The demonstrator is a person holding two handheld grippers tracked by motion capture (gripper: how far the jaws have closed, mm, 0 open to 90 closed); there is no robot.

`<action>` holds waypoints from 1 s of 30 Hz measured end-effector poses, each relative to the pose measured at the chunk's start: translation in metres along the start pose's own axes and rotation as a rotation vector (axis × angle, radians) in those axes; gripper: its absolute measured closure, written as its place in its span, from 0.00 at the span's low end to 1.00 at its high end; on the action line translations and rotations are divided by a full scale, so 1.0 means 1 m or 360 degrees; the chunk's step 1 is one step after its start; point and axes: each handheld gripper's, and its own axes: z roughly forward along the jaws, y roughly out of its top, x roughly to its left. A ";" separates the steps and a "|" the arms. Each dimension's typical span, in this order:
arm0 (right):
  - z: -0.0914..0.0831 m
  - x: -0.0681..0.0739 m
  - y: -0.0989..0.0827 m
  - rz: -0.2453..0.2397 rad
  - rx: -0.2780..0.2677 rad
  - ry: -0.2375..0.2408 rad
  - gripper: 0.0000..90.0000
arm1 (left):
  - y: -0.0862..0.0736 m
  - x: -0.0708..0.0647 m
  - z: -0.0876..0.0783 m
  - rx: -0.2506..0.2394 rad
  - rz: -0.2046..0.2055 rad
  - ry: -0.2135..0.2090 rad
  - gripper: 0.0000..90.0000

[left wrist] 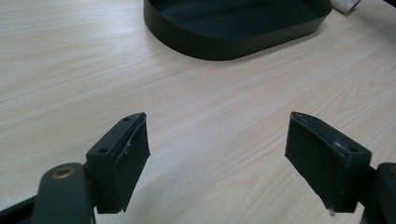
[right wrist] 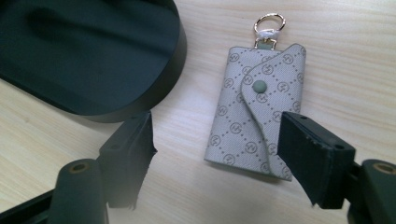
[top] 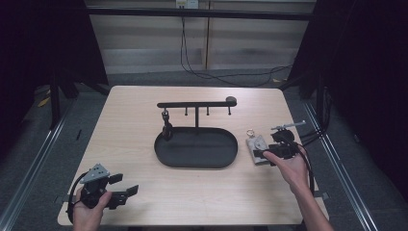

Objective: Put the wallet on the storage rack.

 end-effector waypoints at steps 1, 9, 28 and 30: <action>0.000 -0.001 0.002 -0.0001 0.0016 0.0004 0.32 | 0.000 0.000 0.000 0.0002 -0.0001 0.0002 0.24; 0.010 -0.006 0.020 -0.0028 0.0166 0.0026 0.33 | 0.001 0.000 -0.001 -0.0008 -0.0006 -0.0012 0.24; 0.040 -0.016 0.049 -0.0036 0.0539 -0.0085 0.26 | 0.002 -0.001 -0.001 -0.0008 -0.0001 -0.0035 0.24; 0.042 -0.016 0.051 -0.0051 0.0526 -0.0107 0.28 | 0.002 -0.001 -0.002 -0.0008 -0.0001 -0.0038 0.24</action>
